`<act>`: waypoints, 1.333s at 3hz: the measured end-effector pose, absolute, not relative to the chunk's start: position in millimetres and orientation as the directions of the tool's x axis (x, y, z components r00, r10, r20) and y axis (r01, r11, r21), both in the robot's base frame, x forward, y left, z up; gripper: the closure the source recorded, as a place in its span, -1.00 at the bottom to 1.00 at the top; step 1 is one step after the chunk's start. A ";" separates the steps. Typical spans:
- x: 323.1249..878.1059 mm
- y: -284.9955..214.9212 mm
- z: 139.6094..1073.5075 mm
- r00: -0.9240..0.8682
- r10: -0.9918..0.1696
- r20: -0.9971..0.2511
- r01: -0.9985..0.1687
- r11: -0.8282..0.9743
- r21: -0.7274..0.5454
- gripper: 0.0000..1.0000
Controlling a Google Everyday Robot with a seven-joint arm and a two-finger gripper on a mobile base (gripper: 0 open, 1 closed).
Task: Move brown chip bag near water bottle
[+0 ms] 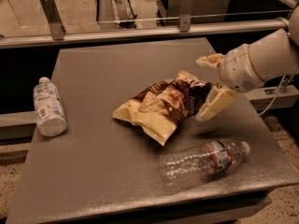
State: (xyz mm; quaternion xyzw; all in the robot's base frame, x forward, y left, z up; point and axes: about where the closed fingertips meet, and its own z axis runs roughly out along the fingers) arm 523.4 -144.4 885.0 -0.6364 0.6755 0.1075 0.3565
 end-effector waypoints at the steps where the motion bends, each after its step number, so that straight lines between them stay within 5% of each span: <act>1: 524.8 -149.4 885.4 0.060 -0.781 -0.621 -0.935 0.175 -0.310 -1.00; 4: 531.2 -278.4 955.7 0.042 -0.670 -0.741 -0.863 0.349 -0.365 -1.00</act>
Offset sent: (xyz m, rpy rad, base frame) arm 0.0149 -0.0900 0.0290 0.1317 -0.0180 -0.1416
